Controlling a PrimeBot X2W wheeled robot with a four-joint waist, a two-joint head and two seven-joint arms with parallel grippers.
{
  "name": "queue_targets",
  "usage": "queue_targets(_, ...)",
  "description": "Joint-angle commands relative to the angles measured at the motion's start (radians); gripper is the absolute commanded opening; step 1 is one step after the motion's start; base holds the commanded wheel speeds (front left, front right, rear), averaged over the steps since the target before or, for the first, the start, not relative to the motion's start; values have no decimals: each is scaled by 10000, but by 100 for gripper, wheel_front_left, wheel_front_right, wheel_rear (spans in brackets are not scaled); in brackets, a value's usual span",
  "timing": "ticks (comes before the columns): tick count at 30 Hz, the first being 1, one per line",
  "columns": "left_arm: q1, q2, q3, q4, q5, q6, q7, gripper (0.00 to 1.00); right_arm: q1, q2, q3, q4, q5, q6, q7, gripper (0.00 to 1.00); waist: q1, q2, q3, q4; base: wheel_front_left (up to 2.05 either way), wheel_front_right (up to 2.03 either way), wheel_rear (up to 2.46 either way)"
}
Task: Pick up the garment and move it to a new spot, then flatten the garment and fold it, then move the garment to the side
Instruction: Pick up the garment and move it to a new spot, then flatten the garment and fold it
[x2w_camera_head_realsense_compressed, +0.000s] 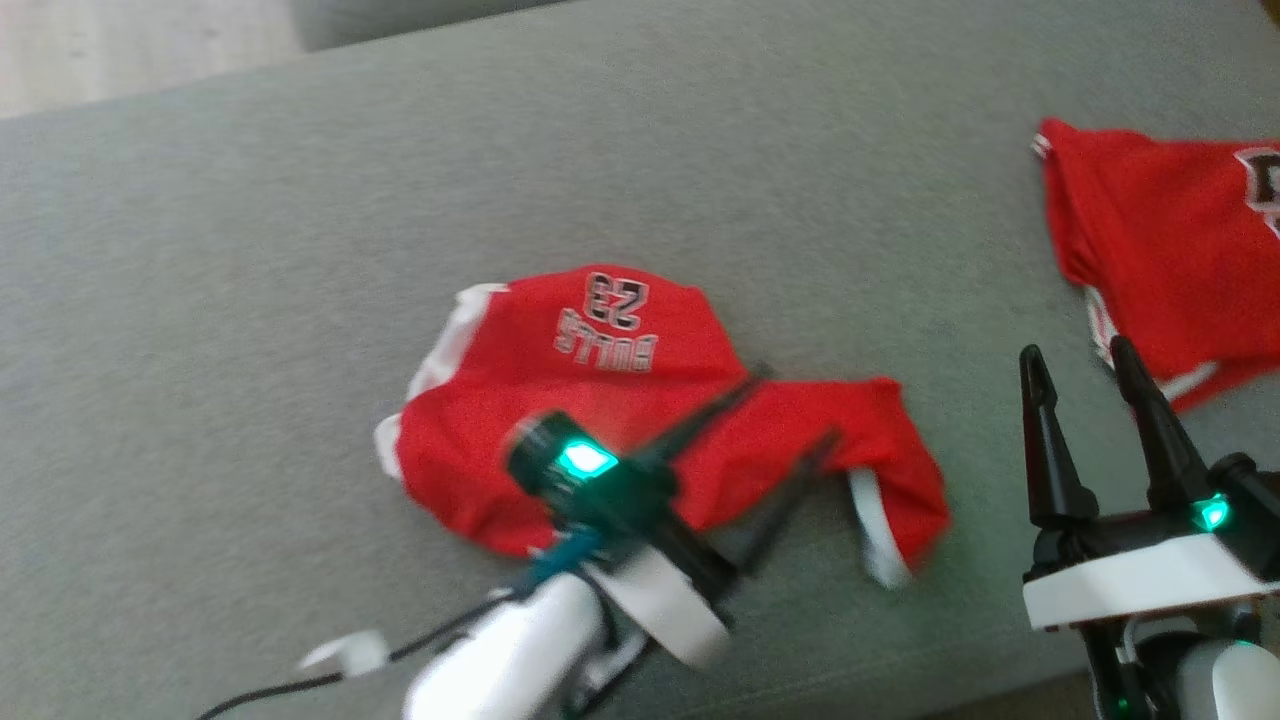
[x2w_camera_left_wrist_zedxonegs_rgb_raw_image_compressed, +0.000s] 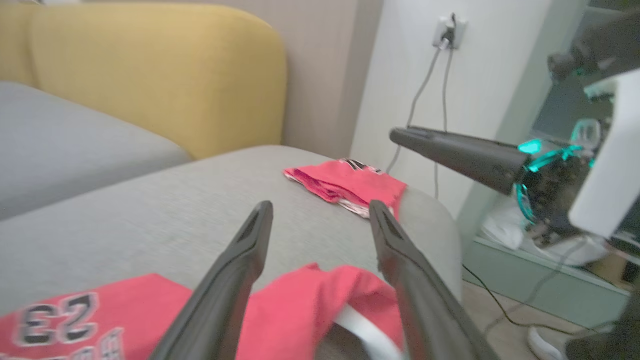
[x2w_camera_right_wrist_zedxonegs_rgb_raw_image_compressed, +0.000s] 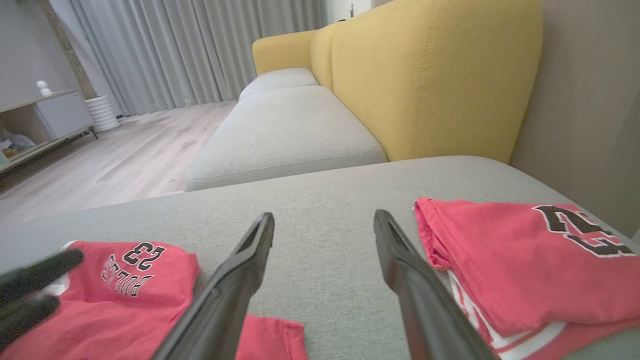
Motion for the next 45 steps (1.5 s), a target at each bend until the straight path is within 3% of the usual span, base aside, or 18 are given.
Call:
queue_targets(1,-19,178,537,-478,78,191,-227,100,-258,-72,185,-420,-98,-7,54,100,-1,0,-315,457,0,0,0)
queue_targets(8,339,1314,2562,-1279,-12,1691,-1126,100,-114,-136,151,-696,-198,-7,384,100,-1,0,-750,1466,0,0,0)
queue_targets(12,697,1979,3789,-1387,-250,2271,-1355,100,-50,-170,192,-782,-204,-7,526,100,-1,0,-911,1925,0,0,0)
queue_targets(20,1988,3077,5455,-1294,-1007,2520,-1458,100,120,-307,251,-791,-305,-7,742,100,-1,0,-1262,2456,0,0,0)
queue_targets(25,3098,3508,5643,-1431,-1401,2623,-879,100,452,-363,301,-739,-401,-7,900,100,-1,0,-1671,2476,0,0,0)
queue_targets(35,4565,3545,5223,-2376,-1216,3350,-122,100,1253,-244,240,-672,-339,-7,1147,100,-1,0,-2306,2230,0,0,0)
queue_targets(45,4803,3598,5152,-2711,-1269,3478,69,100,1383,-123,239,-871,-365,-7,1239,100,-1,0,-2307,2221,0,0,0)
